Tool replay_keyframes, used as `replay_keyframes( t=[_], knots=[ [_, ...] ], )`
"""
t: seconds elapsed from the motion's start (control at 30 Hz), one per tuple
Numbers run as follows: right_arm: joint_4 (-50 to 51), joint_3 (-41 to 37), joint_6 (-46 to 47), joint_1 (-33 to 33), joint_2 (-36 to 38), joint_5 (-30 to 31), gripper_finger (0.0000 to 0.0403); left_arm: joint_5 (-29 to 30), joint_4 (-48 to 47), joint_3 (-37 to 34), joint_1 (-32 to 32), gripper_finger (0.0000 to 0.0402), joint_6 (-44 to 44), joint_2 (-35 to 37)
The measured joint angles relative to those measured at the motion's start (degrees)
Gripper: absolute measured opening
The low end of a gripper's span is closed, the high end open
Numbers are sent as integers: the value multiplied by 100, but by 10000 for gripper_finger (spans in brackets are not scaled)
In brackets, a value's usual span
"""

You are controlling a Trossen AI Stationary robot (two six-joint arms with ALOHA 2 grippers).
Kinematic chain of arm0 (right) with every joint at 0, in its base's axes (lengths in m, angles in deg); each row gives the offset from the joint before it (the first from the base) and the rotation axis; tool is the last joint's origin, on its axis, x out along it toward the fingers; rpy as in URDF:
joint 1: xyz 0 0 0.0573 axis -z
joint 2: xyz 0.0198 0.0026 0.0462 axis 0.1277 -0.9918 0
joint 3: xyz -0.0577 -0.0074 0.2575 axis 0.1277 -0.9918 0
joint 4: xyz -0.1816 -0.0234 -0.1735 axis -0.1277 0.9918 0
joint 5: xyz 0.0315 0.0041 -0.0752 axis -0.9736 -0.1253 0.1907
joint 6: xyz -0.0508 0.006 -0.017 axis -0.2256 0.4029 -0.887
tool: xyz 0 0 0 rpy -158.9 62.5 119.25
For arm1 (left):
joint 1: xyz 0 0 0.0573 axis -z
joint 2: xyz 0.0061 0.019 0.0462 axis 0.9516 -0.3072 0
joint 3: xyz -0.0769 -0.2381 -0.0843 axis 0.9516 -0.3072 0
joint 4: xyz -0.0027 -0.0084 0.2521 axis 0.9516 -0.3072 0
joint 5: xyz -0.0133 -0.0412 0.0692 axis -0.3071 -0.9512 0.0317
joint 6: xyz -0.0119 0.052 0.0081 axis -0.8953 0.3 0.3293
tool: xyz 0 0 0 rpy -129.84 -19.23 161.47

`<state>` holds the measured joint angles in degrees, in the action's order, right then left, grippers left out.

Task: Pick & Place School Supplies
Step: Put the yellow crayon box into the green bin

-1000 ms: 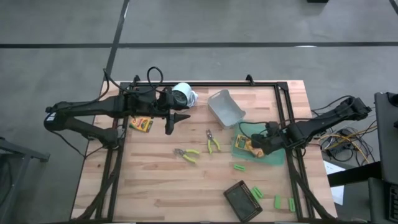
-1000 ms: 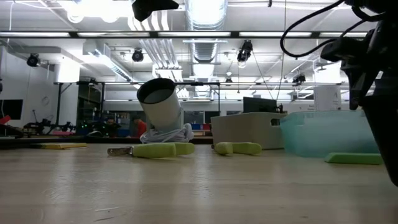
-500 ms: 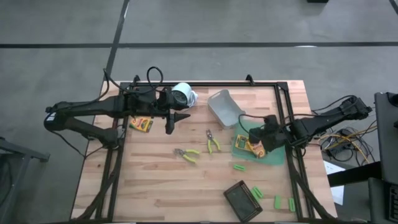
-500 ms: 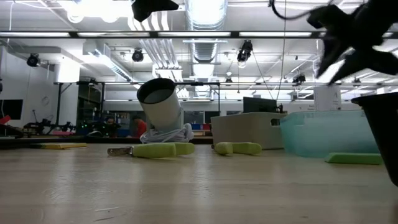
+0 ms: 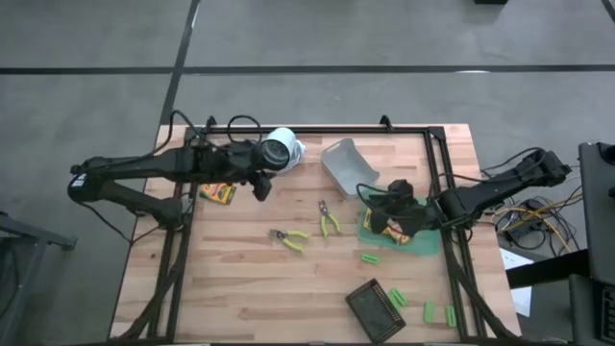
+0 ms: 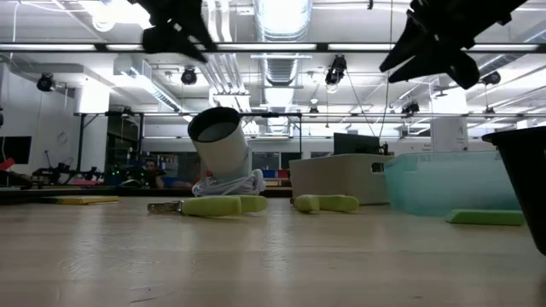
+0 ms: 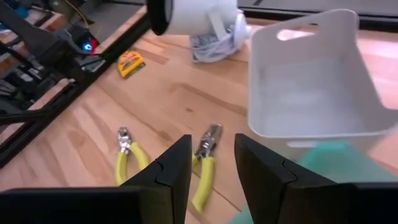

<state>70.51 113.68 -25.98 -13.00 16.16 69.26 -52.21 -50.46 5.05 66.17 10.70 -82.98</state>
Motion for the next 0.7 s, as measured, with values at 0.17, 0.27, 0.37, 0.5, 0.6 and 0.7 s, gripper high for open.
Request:
replay_keyframes(
  t=[0.17, 0.27, 0.37, 0.5, 0.6, 0.7],
  knots=[
    [-360, -2, -234, 20, -270, 157, 120, 1319, -1574, -32, -44, 181, -2343, -9],
    [-427, -2, -240, 39, -411, 158, 123, 1414, -2469, -32, -173, 181, -3337, -8],
    [-429, 4, -156, 52, -520, 155, 121, 1339, -2883, -72, -299, 181, -3740, -4],
    [-467, 7, -143, 68, -615, 161, 116, 1330, -2794, -277, -435, 181, -3703, -4],
    [-543, 7, -140, 74, -657, 167, 112, 1353, -2737, -566, -591, 181, -3583, -4],
    [-571, 11, -137, 85, -661, 166, 108, 1161, -2726, -963, -848, 181, -3699, -4]
  ],
)
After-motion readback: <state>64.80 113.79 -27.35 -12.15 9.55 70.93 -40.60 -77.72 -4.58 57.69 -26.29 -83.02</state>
